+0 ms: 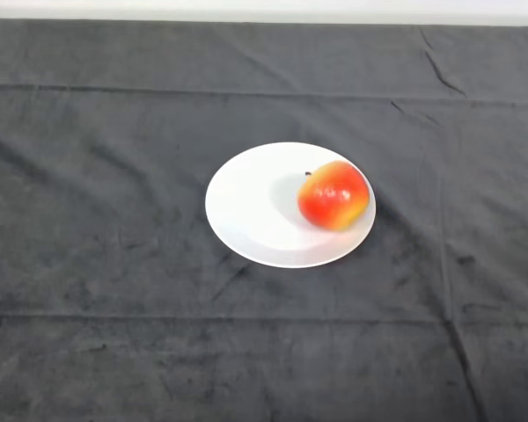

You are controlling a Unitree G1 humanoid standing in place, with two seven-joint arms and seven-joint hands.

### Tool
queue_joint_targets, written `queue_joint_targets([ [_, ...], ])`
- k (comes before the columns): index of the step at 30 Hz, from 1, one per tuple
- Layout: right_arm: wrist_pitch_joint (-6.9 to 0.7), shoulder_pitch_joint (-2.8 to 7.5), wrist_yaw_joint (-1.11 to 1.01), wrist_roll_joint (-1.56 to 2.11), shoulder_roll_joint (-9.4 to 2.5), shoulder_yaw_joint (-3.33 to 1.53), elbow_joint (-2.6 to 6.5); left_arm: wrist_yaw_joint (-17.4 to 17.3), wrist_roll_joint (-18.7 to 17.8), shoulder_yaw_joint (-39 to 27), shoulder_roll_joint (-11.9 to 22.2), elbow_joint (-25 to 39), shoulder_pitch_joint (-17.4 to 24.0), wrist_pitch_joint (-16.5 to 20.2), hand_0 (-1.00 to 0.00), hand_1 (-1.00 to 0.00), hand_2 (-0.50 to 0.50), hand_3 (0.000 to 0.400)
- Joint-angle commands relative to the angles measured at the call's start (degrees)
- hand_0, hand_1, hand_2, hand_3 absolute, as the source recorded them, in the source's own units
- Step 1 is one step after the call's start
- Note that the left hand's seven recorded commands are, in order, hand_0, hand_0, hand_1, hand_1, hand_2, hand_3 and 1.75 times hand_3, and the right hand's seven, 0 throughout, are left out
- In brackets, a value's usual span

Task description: Move the apple to the plate

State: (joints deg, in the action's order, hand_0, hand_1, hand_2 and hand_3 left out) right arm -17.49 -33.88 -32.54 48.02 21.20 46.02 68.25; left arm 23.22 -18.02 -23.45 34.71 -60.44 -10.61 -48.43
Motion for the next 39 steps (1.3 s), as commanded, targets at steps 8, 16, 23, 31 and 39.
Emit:
queue_joint_targets([
  [8, 0.42, -0.02, -0.05, -0.19, 1.40, 0.95, 0.93, -1.1, 1.8, -1.7, 2.0, -4.0, -2.6, -2.2, 0.00, 0.00, 0.00, 0.000],
  [16, 0.44, -0.05, -0.10, -0.20, 1.42, 0.97, 1.01, -2.2, 2.3, -2.3, 2.2, -5.3, -3.1, -2.6, 0.00, 0.00, 0.00, 0.000],
  [23, 0.45, -0.07, -0.14, -0.21, 1.45, 0.98, 1.08, -3.5, 2.3, -3.1, 2.4, -6.6, -3.4, -2.8, 0.00, 0.00, 0.00, 0.000],
  [31, 0.46, -0.09, -0.18, -0.22, 1.47, 1.00, 1.14, -4.8, 2.1, -3.9, 2.7, -7.7, -3.6, -2.8, 0.00, 0.00, 0.00, 0.000],
  [39, 0.48, -0.11, -0.21, -0.23, 1.48, 1.01, 1.20, -6.2, 1.8, -4.8, 3.0, -8.4, -3.6, -2.6, 0.00, 0.00, 0.00, 0.000],
])
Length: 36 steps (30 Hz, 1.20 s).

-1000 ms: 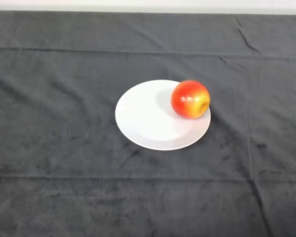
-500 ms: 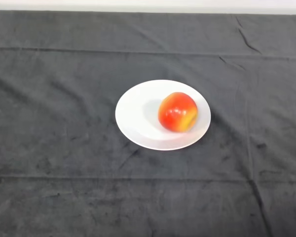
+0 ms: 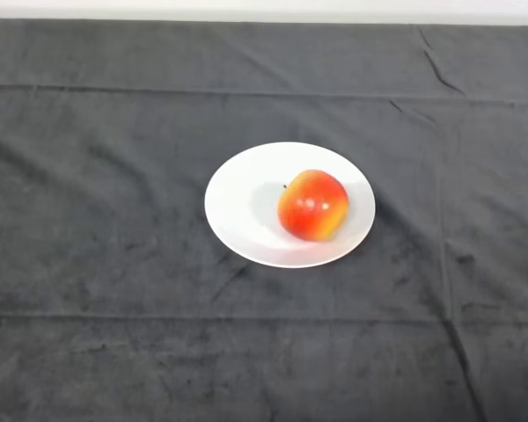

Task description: Move the apple to the plate

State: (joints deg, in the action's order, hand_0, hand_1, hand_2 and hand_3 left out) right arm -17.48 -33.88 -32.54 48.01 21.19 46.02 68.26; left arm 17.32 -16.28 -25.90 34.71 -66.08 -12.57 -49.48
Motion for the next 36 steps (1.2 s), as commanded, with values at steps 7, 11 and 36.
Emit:
queue_joint_targets([
  [7, 0.49, -0.12, -0.23, -0.24, 1.49, 1.02, 1.22, -0.3, 0.4, -2.6, 2.7, -3.2, -2.0, -1.5, 0.00, 0.00, 0.00, 0.000],
  [11, 0.49, -0.13, -0.24, -0.25, 1.50, 1.03, 1.24, -0.4, 0.6, -2.8, 2.6, -3.3, -2.2, -1.6, 0.00, 0.00, 0.00, 0.000],
  [36, 0.51, -0.14, -0.27, -0.28, 1.51, 1.05, 1.28, 2.1, 3.3, -2.3, 1.0, -1.0, -2.2, -2.5, 0.00, 0.00, 0.00, 0.000],
])
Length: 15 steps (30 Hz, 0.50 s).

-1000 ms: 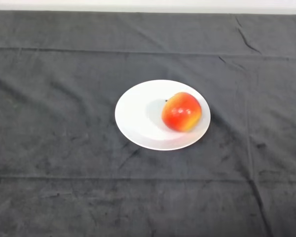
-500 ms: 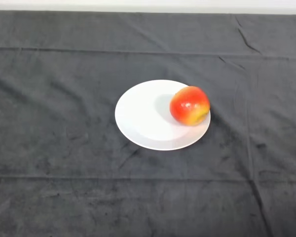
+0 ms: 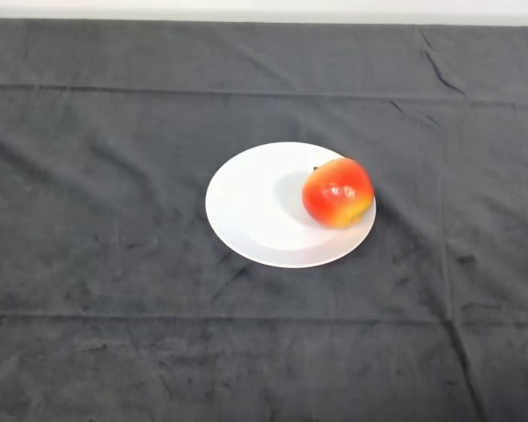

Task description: Move the apple to the plate

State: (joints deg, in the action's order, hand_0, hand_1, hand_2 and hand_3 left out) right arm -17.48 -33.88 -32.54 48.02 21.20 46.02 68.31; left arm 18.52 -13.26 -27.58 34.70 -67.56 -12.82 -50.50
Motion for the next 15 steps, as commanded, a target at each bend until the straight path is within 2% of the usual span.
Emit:
queue_joint_targets([
  [1, 0.51, -0.14, -0.27, -0.29, 1.50, 1.06, 1.23, 1.0, 0.4, -0.6, 1.0, 0.8, -1.9, -1.5, 0.00, 0.00, 0.00, 0.000],
  [15, 0.51, -0.13, -0.25, -0.31, 1.48, 1.06, 1.18, 2.0, 1.3, -0.7, 0.8, 2.9, -1.4, -0.9, 0.00, 0.00, 0.00, 0.000],
])
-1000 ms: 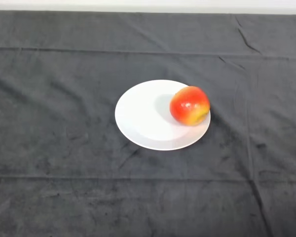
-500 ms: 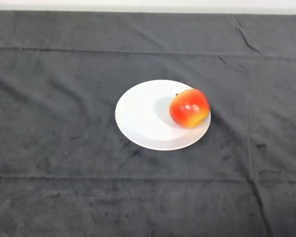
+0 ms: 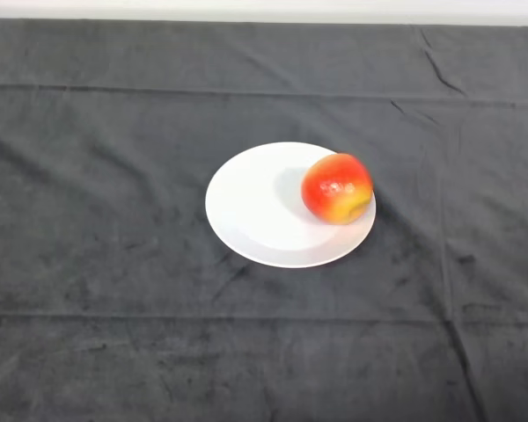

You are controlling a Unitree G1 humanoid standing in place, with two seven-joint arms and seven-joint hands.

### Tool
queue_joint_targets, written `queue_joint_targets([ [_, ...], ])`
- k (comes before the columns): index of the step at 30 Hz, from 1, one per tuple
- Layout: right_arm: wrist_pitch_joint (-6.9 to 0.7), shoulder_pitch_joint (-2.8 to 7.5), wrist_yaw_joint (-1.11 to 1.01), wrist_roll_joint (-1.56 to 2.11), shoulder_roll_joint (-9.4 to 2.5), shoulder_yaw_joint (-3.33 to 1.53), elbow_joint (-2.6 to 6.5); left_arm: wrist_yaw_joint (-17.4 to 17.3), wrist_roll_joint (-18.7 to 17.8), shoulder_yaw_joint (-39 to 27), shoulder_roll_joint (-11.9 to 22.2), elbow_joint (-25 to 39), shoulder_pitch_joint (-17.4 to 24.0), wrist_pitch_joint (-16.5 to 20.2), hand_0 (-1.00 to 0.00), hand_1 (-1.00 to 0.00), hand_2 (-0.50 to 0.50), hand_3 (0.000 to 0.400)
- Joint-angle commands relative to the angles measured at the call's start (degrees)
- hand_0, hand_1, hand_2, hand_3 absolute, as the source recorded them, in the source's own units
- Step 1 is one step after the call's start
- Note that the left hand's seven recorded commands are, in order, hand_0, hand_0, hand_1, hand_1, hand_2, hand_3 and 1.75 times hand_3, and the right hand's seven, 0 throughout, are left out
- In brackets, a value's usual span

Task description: Move the apple to the plate

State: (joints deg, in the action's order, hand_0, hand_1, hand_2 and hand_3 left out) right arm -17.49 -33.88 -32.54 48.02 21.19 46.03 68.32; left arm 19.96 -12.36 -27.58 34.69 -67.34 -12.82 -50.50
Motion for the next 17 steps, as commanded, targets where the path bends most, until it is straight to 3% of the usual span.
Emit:
queue_joint_targets([
  [1, 0.51, -0.12, -0.25, -0.31, 1.48, 1.05, 1.17, 0.5, 0.4, -0.8, 0.8, 2.7, -1.4, -0.8, 0.00, 0.00, 0.00, 0.000],
  [17, 0.50, -0.11, -0.23, -0.33, 1.47, 1.06, 1.13, 0.5, 0.8, -1.2, 0.7, 2.6, -1.8, -0.1, 0.00, 0.00, 0.00, 0.000],
])
